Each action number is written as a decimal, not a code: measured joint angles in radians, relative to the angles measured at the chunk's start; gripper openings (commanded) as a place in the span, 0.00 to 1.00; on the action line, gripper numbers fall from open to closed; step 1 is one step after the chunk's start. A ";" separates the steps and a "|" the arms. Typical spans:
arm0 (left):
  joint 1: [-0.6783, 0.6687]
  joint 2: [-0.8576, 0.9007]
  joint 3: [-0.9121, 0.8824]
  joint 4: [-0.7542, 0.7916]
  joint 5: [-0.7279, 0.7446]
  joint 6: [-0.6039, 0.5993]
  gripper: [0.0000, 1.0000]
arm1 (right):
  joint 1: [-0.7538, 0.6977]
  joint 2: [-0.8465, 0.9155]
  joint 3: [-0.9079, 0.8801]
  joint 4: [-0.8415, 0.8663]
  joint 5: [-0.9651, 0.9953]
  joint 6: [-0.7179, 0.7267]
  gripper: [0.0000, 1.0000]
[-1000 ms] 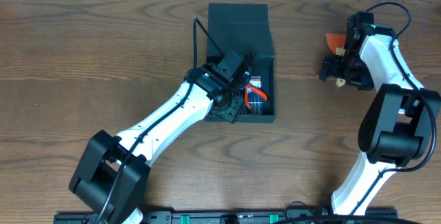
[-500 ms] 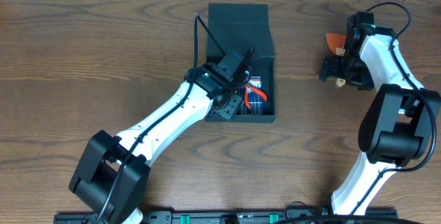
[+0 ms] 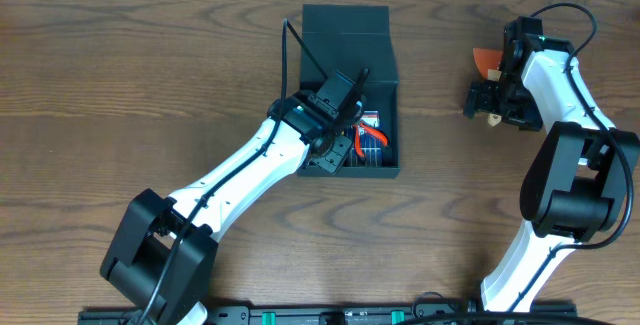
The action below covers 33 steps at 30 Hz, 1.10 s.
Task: Pack container
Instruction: 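Lower the hammer into the box and open the left gripper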
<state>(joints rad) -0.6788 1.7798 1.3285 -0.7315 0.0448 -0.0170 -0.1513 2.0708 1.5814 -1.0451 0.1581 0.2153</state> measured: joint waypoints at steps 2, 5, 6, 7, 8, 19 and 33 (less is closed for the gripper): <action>0.000 0.003 0.000 0.001 0.000 0.000 0.53 | 0.000 0.000 0.000 0.000 0.000 0.000 0.99; 0.000 0.023 0.002 0.003 0.000 0.000 0.53 | 0.000 0.000 0.000 0.000 0.000 0.000 0.99; 0.000 0.033 0.002 0.003 0.000 0.000 0.53 | 0.000 0.000 0.000 0.000 0.000 0.000 0.99; 0.000 0.045 0.002 0.003 0.000 0.000 0.53 | 0.000 0.000 0.000 0.000 0.000 0.000 0.99; 0.000 0.058 0.002 0.006 0.000 0.000 0.53 | 0.000 0.000 0.000 0.000 0.000 0.000 0.99; 0.002 0.097 0.006 0.013 0.000 0.008 0.53 | 0.000 0.000 0.000 0.000 0.000 0.000 0.99; 0.002 0.097 0.008 0.001 0.000 0.093 0.48 | 0.000 0.000 0.000 0.000 0.000 0.000 0.99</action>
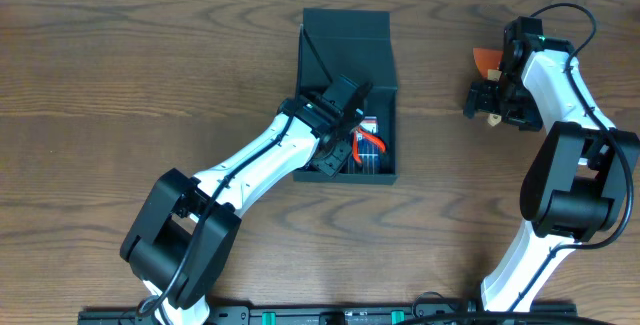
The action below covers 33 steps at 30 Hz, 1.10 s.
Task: Pack container
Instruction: 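Lower the hammer into the box and open the left gripper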
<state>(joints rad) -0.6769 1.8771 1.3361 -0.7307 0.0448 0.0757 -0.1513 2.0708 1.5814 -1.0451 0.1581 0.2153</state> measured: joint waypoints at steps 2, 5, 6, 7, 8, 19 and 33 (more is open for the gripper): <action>0.000 0.000 0.000 -0.002 0.000 0.017 0.48 | 0.000 0.000 0.000 0.000 0.000 0.000 0.99; 0.000 0.000 0.000 -0.002 0.000 0.037 0.48 | 0.000 0.000 0.000 0.000 0.000 0.000 0.99; 0.000 0.000 0.000 -0.002 0.000 0.042 0.48 | 0.000 0.000 0.000 0.000 0.000 0.000 0.99; 0.000 0.000 0.000 -0.002 0.000 0.051 0.48 | 0.000 0.000 0.000 0.000 0.000 0.000 0.99; 0.000 0.000 0.000 -0.004 0.000 0.060 0.48 | 0.000 0.000 0.000 0.000 0.000 0.000 0.99; 0.000 0.000 0.000 -0.020 0.000 0.130 0.41 | 0.000 0.000 0.000 0.000 0.000 0.000 0.99; 0.000 0.001 0.046 -0.075 0.000 0.179 0.42 | 0.000 0.000 0.000 0.000 0.000 0.000 0.99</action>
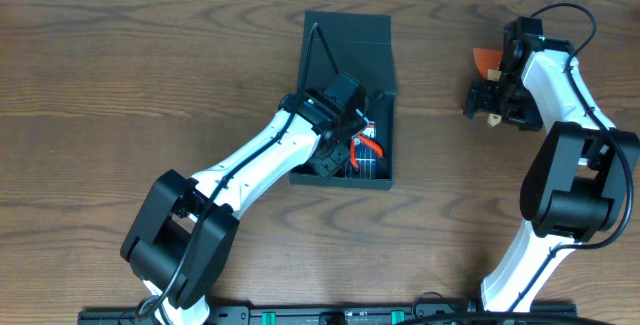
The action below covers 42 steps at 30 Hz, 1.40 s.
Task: Pack container
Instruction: 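Lower the hammer into the box and open the left gripper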
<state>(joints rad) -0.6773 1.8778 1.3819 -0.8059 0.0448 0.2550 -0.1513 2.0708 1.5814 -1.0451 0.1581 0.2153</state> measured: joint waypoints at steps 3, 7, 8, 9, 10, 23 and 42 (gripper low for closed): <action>0.000 0.000 0.000 0.000 0.000 0.010 0.41 | 0.000 0.000 0.000 0.000 0.000 0.000 0.99; 0.000 0.000 0.000 -0.002 0.000 0.016 0.42 | 0.000 0.000 0.000 0.000 0.000 0.000 0.99; 0.000 0.000 0.001 -0.003 0.000 0.019 0.42 | 0.000 0.000 0.000 0.000 0.000 0.000 0.99; 0.000 0.000 0.000 -0.004 0.000 0.021 0.41 | 0.000 0.000 0.000 0.000 0.000 0.000 0.99; 0.000 0.000 0.000 -0.005 0.000 0.024 0.41 | 0.000 0.000 0.000 0.000 0.000 0.000 0.99; 0.000 0.000 0.001 -0.023 0.000 0.042 0.41 | 0.000 0.000 0.000 0.000 0.000 0.000 0.99; 0.000 0.066 0.011 -0.020 0.000 0.049 0.75 | 0.000 0.000 0.000 0.000 0.000 0.000 0.99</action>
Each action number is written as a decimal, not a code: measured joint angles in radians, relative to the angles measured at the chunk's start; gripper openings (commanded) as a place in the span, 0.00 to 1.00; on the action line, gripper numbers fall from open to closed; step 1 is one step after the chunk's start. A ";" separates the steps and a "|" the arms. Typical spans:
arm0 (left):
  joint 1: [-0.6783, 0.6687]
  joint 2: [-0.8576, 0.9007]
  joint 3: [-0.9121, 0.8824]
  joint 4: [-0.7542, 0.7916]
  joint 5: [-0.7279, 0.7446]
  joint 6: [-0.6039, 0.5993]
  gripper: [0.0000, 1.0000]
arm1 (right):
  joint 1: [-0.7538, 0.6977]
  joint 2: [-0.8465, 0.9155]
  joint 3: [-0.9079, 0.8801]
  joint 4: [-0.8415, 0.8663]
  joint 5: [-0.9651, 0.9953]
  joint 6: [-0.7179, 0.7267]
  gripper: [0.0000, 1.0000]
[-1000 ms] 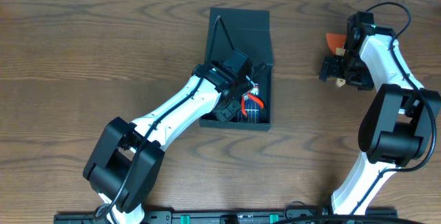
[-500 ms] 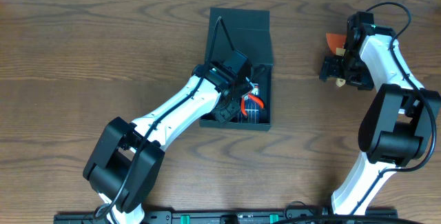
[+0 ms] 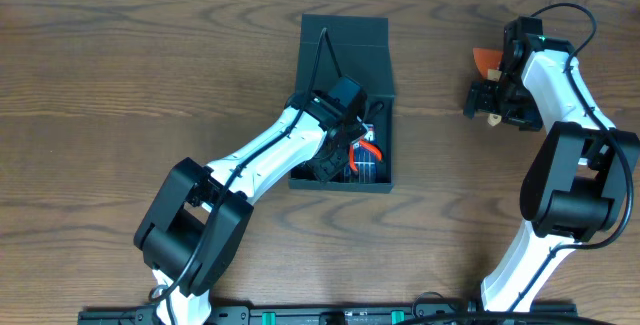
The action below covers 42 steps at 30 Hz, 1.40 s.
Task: Pack container
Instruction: 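Lower the hammer into the box and open the left gripper, then withdraw the left gripper up and left out of the box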
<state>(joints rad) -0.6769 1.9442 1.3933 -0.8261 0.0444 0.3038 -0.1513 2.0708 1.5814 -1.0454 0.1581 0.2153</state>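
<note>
A black container [image 3: 343, 37] with its lid laid open toward the back stands at the table's middle. Inside its front half lie packed items, among them an orange-handled tool [image 3: 367, 151] and a blue-striped pack [image 3: 372, 169]. My left gripper [image 3: 338, 161] reaches down into the container's front left part, and its fingers are hidden by the wrist. At the right, my right gripper [image 3: 487, 103] rests low over the table, in front of a small orange object [image 3: 486, 60]. Its jaws are too small to read.
The wooden table [image 3: 120, 85] stretches around the container. The left arm's black cable [image 3: 326, 53] arcs over the open lid. The arm bases stand at the front edge.
The left arm has turned a little further into the container. The container sits slightly more squarely and a touch to the left. The right arm has not moved.
My left gripper was inside the container at every moment. From the oldest frame to now the container has shifted a little toward the front and left, and the left elbow has swung right. The right arm stayed still beside the orange object.
</note>
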 measured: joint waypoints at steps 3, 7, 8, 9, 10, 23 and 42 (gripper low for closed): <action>0.001 0.000 0.000 0.004 -0.004 0.010 0.84 | 0.000 0.000 0.000 0.000 0.000 0.000 0.99; 0.001 0.000 0.000 0.006 -0.007 0.008 0.88 | 0.000 0.000 0.000 0.000 0.000 0.000 0.99; 0.001 0.000 0.000 0.006 -0.008 0.008 0.88 | 0.000 0.000 0.000 0.000 0.000 0.000 0.99; 0.001 0.000 0.000 0.007 -0.008 0.008 0.88 | 0.000 0.000 0.000 0.000 0.000 0.000 0.99; 0.001 0.000 0.000 0.007 -0.008 0.008 0.88 | 0.000 0.000 0.000 0.000 0.000 0.000 0.99; 0.000 0.013 0.236 -0.116 -0.009 -0.026 0.88 | 0.000 0.000 0.000 0.000 0.000 0.000 0.99; 0.349 0.007 0.709 -0.475 -0.273 -0.686 0.99 | 0.000 0.000 0.000 0.000 0.000 0.000 0.99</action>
<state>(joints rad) -0.3283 1.9514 2.1025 -1.3006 -0.2287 -0.3820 -0.1513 2.0708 1.5814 -1.0451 0.1581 0.2153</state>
